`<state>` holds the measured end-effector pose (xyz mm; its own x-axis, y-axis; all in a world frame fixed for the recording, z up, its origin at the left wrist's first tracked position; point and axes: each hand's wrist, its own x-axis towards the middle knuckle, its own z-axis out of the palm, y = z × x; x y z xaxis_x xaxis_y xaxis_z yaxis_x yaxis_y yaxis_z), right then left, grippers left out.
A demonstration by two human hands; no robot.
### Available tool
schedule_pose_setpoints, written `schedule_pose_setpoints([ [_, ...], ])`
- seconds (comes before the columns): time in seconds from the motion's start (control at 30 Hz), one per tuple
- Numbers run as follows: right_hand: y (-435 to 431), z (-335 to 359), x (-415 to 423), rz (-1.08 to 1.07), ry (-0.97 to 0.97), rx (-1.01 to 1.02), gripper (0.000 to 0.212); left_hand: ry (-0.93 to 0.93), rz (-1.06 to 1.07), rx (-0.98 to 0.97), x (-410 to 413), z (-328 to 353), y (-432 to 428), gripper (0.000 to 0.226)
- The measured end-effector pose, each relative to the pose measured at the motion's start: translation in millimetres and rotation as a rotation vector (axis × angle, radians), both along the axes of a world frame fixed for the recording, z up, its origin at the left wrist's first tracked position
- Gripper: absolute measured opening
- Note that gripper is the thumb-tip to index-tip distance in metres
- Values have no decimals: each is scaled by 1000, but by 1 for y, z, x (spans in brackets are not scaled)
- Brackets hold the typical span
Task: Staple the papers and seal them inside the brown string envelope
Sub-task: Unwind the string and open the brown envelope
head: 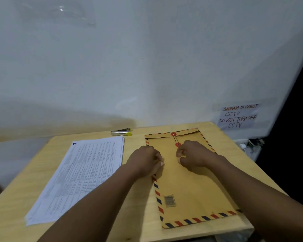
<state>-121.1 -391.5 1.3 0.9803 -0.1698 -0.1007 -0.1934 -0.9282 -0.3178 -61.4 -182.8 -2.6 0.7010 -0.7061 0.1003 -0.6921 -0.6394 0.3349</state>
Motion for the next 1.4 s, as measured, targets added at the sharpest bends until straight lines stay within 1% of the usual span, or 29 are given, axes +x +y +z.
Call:
schedule_pose_setpoints([
  [0.1, 3, 1, 0, -9, -91, 81, 11, -18, 19, -22, 4, 1, 9, 21],
  [0.17, -3, 4, 9, -66, -197, 74, 10, -69, 40, -35, 13, 1, 6, 24],
  [0.27, -14, 10, 33, -148, -264, -36, 28, -139, 63, -64, 31, -2, -8, 37],
  [0.37, -27, 6, 59, -208, -264, -86, 33, -152, 73, -47, 52, -8, -27, 50],
  [0.47, -36, -4, 74, -239, -231, -83, 30, -130, 79, -12, 69, -13, -42, 53],
  [0.5, -38, -7, 77, -235, -225, -64, 26, -123, 78, 5, 72, -16, -44, 52],
  [0.57, -43, -14, 81, -235, -244, -4, 9, -120, 77, 32, 77, -19, -47, 49],
  [0.6, -45, -15, 82, -237, -257, 17, 6, -119, 80, 33, 78, -21, -47, 48],
  [0.67, -44, -18, 84, -225, -244, -25, 13, -110, 82, 24, 80, -23, -46, 48],
  [0.77, -44, -16, 93, -182, -164, -162, 13, -105, 77, 31, 82, -23, -45, 48],
  [0.83, -45, -9, 102, -192, -140, -158, 14, -105, 68, 46, 84, -24, -46, 49],
  [0.9, -42, -1, 113, -183, -160, -137, 15, -99, 63, 55, 86, -25, -47, 50],
  [0.93, -37, 3, 119, -164, -170, -115, 13, -96, 63, 54, 87, -26, -46, 50],
  [1.0, -20, 12, 126, -91, -158, 5, 11, -82, 65, 39, 89, -27, -46, 50],
  [1.13, 5, 30, 103, 59, -126, 381, 17, -23, 59, -15, 91, -28, -42, 49],
  [1.2, 2, 34, 78, 59, -86, 585, 20, 8, 64, -42, 91, -27, -41, 47],
  [1.27, -4, 31, 52, 36, -11, 719, 21, 23, 76, -61, 89, -28, -41, 46],
  [1.33, -13, 24, 33, -18, 21, 684, 19, 31, 88, -63, 87, -28, -41, 46],
  [1.4, -23, 20, 22, -122, -28, 555, 15, 42, 97, -52, 85, -26, -42, 47],
])
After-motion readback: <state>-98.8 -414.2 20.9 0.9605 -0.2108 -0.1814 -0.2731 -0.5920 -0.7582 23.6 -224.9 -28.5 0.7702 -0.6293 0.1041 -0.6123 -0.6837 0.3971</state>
